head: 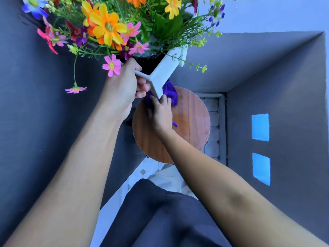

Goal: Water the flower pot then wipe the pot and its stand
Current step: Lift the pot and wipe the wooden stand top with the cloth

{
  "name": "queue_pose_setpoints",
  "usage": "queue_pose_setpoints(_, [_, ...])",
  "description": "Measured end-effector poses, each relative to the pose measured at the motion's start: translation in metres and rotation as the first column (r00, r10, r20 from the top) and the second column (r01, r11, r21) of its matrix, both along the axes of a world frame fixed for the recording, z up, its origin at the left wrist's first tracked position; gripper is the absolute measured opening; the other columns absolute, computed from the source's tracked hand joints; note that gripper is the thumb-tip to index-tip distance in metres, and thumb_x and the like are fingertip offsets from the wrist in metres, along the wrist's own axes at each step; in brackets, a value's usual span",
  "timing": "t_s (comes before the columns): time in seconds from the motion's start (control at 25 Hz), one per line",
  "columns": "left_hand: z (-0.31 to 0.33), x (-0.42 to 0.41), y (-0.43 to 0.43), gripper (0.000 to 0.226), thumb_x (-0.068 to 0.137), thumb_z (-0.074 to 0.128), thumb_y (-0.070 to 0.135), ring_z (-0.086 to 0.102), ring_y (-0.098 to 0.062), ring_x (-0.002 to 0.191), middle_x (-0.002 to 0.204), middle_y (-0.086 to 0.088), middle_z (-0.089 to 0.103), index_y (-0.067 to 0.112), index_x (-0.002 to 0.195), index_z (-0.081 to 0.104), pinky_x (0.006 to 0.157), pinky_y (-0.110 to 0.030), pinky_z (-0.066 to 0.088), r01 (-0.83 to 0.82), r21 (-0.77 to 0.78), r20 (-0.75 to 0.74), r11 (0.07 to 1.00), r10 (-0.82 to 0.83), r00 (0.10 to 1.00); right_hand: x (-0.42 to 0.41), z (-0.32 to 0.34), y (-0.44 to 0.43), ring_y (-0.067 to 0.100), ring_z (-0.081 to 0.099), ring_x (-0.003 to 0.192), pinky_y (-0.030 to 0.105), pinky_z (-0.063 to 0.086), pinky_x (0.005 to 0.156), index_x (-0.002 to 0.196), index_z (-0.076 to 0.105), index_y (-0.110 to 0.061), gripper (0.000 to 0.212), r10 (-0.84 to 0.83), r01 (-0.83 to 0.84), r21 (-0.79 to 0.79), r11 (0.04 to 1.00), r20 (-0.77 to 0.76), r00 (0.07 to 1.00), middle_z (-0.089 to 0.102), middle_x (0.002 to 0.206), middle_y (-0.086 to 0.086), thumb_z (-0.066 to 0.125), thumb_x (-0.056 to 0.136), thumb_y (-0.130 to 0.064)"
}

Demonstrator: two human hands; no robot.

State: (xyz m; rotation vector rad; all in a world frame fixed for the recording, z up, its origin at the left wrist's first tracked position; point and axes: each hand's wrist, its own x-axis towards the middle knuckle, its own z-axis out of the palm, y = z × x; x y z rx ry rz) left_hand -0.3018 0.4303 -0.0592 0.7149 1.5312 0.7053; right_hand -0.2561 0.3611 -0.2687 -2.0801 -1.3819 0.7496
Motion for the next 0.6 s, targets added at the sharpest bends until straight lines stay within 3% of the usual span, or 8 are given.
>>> queue_pose_setpoints(0.12, [-0.001,-0.001,0.002,0.024,0.089,0.043,0.01,0.044,-0.014,0.037,0.039,0.004,0.041,0.011,0.066,0.042,0.041,-0.026,0.027,0.014,-0.003,0.014,1.0,-0.014,1.0,-0.034,0.001,-0.004,0.032,0.045,0.096,0.041,0.049,0.079,0.117,0.069,-0.015,0.034,0.157,-0.157,0.018,0.987,0.03,0.987,0.056,0.11,0.011,0.065,0.083,-0.011])
queue_pose_setpoints(0.28, [-0.002,-0.001,-0.002,0.024,0.09,0.043,0.009,0.044,-0.013,0.036,0.04,0.004,0.041,0.011,0.066,0.042,0.04,-0.025,0.027,0.02,0.002,0.021,1.0,-0.02,1.0,-0.058,-0.003,-0.044,0.034,0.045,0.093,0.047,0.05,0.075,0.119,0.071,-0.014,0.036,0.483,-0.486,0.019,0.874,0.089,0.871,0.055,0.106,0.012,0.061,0.085,-0.008])
queue_pose_setpoints(0.6, [0.0,0.0,-0.012,0.022,0.09,0.043,0.01,0.044,-0.013,0.038,0.041,0.004,0.041,0.011,0.068,0.043,0.042,-0.025,0.027,0.031,0.004,0.016,1.0,-0.031,0.999,-0.023,0.003,-0.155,0.027,0.046,0.09,0.037,0.052,0.062,0.103,0.071,-0.017,0.028,0.433,-0.433,-0.018,0.901,0.017,0.901,0.054,0.097,0.004,0.066,0.076,-0.01])
